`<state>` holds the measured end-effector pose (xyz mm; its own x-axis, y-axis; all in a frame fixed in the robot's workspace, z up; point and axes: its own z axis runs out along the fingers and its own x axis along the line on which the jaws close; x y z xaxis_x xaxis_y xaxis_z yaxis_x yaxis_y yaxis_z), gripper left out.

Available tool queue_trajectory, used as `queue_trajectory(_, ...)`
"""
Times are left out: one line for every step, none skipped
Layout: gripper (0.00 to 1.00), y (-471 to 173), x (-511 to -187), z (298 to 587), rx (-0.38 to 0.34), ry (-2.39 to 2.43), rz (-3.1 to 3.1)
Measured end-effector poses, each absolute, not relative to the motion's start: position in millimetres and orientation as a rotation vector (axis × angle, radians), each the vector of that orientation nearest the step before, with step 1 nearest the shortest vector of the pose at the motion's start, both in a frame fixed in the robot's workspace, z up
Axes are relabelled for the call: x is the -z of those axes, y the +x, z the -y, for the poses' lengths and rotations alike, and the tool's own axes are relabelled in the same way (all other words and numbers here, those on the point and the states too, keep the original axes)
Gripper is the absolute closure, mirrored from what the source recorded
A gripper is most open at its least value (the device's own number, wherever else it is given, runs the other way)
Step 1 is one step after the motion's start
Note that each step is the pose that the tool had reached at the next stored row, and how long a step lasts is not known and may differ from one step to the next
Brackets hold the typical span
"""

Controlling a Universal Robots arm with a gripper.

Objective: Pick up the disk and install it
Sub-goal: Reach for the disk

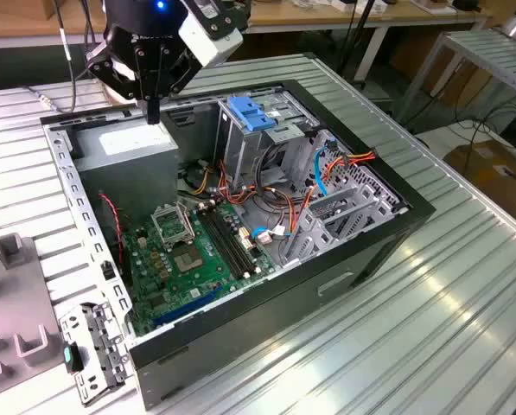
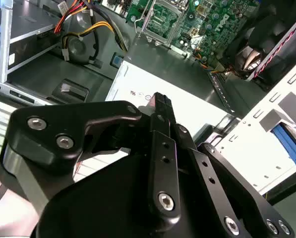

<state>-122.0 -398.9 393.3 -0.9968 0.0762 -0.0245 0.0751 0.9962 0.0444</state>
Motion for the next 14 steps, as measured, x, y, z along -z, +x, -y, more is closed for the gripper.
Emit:
queue_trajectory(0.89,-122.0,-393.3,398.9,-0.068,0.118,-3.112)
queue_trajectory(0.89,-122.0,-393.3,398.9,-0.068,0.118,-3.112)
queue_trajectory(0.89,-122.0,-393.3,398.9,-0.068,0.118,-3.113)
queue_trajectory(0.89,-122.1,-393.3,398.9,-0.068,0.118,-3.113)
queue_trajectory(0.89,-122.6,-393.3,398.9,-0.068,0.118,-3.112)
queue_trajectory(0.89,-123.1,-393.3,398.9,-0.068,0.118,-3.112)
queue_trajectory(0.89,-123.7,-393.3,399.0,-0.068,0.118,-3.112)
queue_trajectory(0.89,-125.3,-393.3,399.0,-0.068,0.118,-3.112)
queue_trajectory(0.89,-127.0,-393.2,399.0,-0.068,0.118,-3.112)
queue_trajectory(0.89,-128.9,-393.2,398.9,-0.068,0.118,-3.112)
queue_trajectory(0.89,-129.9,-393.2,398.9,-0.068,0.118,-3.112)
queue_trajectory(0.89,-131.0,-393.1,398.9,-0.068,0.118,-3.113)
queue_trajectory(0.89,-132.9,-393.0,398.9,-0.068,0.118,-3.113)
queue_trajectory(0.89,-133.9,-392.9,398.9,-0.068,0.118,-3.113)
